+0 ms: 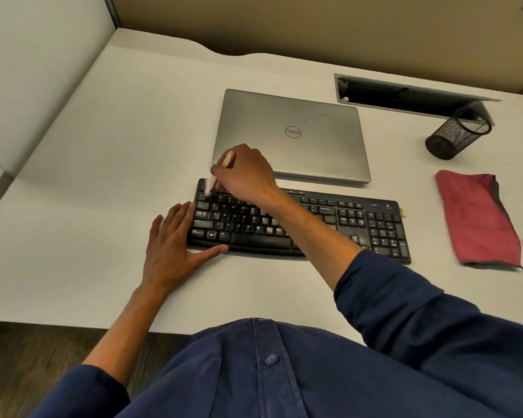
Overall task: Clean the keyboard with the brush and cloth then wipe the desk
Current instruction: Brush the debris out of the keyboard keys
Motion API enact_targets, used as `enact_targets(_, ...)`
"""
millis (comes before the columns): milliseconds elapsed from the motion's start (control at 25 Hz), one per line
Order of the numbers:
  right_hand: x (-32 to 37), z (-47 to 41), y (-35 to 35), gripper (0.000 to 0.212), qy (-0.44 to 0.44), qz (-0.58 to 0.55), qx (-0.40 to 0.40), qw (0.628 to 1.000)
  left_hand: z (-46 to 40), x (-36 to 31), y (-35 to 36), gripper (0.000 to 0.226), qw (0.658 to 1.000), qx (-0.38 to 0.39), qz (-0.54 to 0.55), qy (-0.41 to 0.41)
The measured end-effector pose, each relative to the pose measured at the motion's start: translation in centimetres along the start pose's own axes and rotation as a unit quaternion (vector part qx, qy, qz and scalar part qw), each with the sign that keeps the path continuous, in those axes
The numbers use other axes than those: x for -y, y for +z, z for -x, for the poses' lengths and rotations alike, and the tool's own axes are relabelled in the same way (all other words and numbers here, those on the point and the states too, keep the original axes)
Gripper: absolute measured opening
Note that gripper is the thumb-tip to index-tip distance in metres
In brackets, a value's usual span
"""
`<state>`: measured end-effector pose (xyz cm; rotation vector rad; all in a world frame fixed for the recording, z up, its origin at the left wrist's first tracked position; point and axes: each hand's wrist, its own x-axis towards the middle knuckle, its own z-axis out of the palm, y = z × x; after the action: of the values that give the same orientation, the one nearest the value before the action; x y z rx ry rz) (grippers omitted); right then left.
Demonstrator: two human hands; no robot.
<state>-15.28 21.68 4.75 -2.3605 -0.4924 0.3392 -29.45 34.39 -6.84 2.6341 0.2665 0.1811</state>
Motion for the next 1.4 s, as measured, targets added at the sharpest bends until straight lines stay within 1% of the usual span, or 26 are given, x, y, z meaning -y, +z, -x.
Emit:
enact_targets(40, 0.0, 0.0, 0.0, 0.018, -0.007, -0.008, -0.012, 1.000, 0.0, 0.0, 0.0, 0.112, 1.000, 0.000, 0.001, 0.000)
enact_targets(80, 0.0, 0.2, 0.2, 0.018, -0.014, -0.010, -0.005, 1.000, 0.0, -0.1, 0.0, 0.112, 1.000, 0.000, 0.002, -0.001)
enact_targets(160, -0.1, 0.6, 0.4, 0.016, -0.015, -0.011, 0.041, 0.999, 0.1, -0.1, 0.0, 0.112, 1.000, 0.000, 0.002, -0.001)
enact_targets(200, -0.3, 0.6, 0.3, 0.016, -0.011, -0.016, 0.051, 0.999, 0.0, -0.1, 0.0, 0.112, 1.000, -0.002, 0.002, -0.001)
enact_targets(240, -0.5, 0.4, 0.2, 0.016, -0.006, -0.026, 0.040, 0.999, 0.0, -0.1, 0.1, 0.111, 1.000, -0.002, 0.001, -0.001)
enact_targets(320, -0.8, 0.1, 0.0, 0.015, -0.012, -0.034, -0.021, 0.999, 0.0, 0.1, 0.1, 0.111, 1.000, 0.000, -0.004, 0.000)
enact_targets(360, -0.8, 0.1, 0.0, 0.015, -0.015, -0.032, -0.036, 0.999, -0.1, 0.1, 0.1, 0.111, 1.000, -0.001, -0.005, 0.001)
enact_targets(600, -1.3, 0.3, -0.3, 0.015, 0.012, -0.047, 0.040, 0.998, 0.0, -0.2, 0.0, 0.111, 1.000, -0.002, -0.007, -0.004)
enact_targets(640, -1.6, 0.4, -0.7, 0.015, 0.012, -0.043, 0.031, 0.999, 0.1, -0.1, 0.0, 0.111, 1.000, -0.001, -0.006, -0.004)
enact_targets(720, -2.2, 0.8, -1.5, 0.016, 0.008, -0.026, -0.023, 0.999, 0.0, -0.2, -0.1, 0.111, 1.000, 0.002, -0.004, -0.003)
enact_targets(760, -2.6, 1.0, -1.9, 0.016, 0.013, -0.024, -0.036, 0.999, 0.0, -0.1, 0.0, 0.111, 1.000, 0.002, -0.006, -0.001)
enact_targets(800, -3.0, 1.2, -2.2, 0.016, 0.023, -0.029, -0.025, 0.999, 0.0, -0.1, 0.0, 0.111, 1.000, 0.002, -0.009, 0.000)
enact_targets(920, -3.8, 2.5, -3.1, 0.015, 0.050, -0.041, 0.060, 0.996, 0.0, -0.1, 0.0, 0.112, 1.000, 0.004, -0.008, 0.002)
enact_targets(1000, -4.5, 3.4, -3.8, 0.016, 0.060, -0.040, 0.081, 0.994, 0.0, -0.1, 0.0, 0.112, 1.000, 0.004, -0.009, 0.003)
enact_targets(1080, -5.4, 4.1, -4.2, 0.016, 0.071, -0.031, 0.040, 0.996, 0.0, -0.1, 0.1, 0.111, 1.000, 0.002, -0.008, 0.002)
enact_targets(1240, -7.7, 5.1, -6.1, 0.011, 0.089, 0.007, -0.100, 0.991, 0.1, -0.2, 0.0, 0.111, 1.000, 0.004, -0.007, 0.003)
enact_targets(1320, -9.2, 5.9, -7.2, 0.012, 0.109, 0.030, -0.129, 0.985, 0.1, -0.1, 0.0, 0.111, 1.000, 0.006, -0.010, 0.006)
enact_targets(1400, -10.6, 6.7, -8.2, 0.015, 0.132, 0.024, -0.117, 0.984, 0.1, -0.1, 0.0, 0.110, 1.000, 0.006, -0.012, 0.007)
